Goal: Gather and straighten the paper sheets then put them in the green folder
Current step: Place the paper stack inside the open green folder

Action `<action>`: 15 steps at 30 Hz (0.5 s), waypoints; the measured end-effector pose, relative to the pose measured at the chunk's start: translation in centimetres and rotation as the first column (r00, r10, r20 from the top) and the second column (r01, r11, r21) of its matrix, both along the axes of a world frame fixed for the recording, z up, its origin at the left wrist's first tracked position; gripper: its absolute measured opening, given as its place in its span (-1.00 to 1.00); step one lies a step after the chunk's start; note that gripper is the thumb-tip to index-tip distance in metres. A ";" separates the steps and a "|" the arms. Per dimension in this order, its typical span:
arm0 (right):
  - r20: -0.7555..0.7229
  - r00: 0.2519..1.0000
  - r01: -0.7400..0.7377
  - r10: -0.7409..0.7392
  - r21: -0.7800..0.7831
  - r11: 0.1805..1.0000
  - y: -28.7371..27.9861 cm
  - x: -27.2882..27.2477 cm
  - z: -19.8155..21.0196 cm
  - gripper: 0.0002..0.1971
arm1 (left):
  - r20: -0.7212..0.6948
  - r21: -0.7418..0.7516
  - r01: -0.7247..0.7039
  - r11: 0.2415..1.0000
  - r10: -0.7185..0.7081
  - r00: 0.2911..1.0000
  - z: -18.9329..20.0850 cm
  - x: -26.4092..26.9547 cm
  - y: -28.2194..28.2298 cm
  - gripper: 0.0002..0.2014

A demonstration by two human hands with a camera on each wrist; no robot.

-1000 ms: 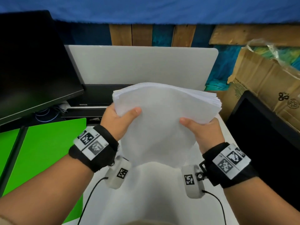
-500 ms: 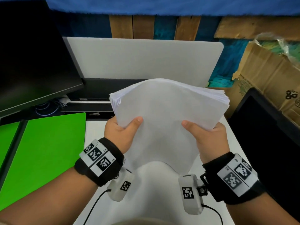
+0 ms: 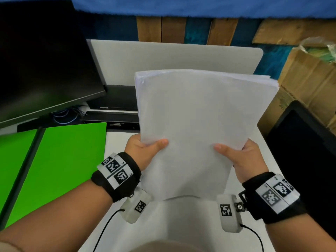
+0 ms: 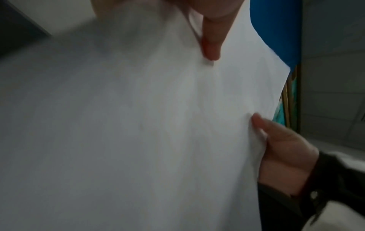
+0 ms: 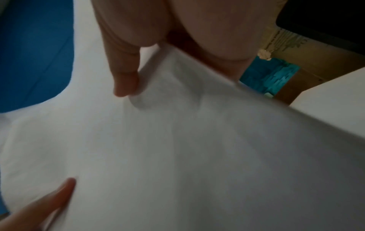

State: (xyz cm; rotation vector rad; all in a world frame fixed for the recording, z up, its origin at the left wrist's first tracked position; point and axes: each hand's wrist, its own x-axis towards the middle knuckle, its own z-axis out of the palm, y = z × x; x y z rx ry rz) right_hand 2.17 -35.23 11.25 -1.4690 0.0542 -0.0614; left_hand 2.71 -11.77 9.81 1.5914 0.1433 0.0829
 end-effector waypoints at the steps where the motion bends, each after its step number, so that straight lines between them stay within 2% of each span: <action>1: -0.023 0.999 -0.031 0.031 -0.005 1.000 0.4 -0.1 -0.1 -0.70 | 0.012 -0.015 0.001 1.000 -0.001 1.000 0.3 0.1 0.7 -0.78; 5: -0.121 0.991 -0.066 0.055 -0.083 0.994 3.3 -0.8 -1.2 -0.77 | -0.036 -0.094 -0.006 0.996 0.003 0.999 0.6 0.7 3.8 -0.79; 9: -0.150 0.989 -0.028 0.009 -0.125 0.992 8.0 -1.0 -2.1 -0.83 | -0.138 -0.023 -0.027 0.999 0.023 0.990 0.0 1.3 7.7 -0.83; 10: -0.157 0.988 -0.024 0.002 -0.144 0.989 9.4 -1.0 -2.2 -0.84 | -0.163 0.025 -0.028 0.999 0.032 0.986 -0.1 1.4 9.0 -0.86; 12: -0.174 0.985 -0.032 0.002 -0.169 0.985 12.2 -0.7 -2.5 -0.84 | -0.210 0.229 0.024 0.973 0.026 0.977 -0.6 1.9 12.4 -0.75; 15: -0.209 0.978 -0.061 0.015 -0.216 0.974 16.3 0.2 -2.7 -0.83 | -0.254 0.562 0.105 0.821 0.050 0.966 -1.8 2.3 19.4 -0.64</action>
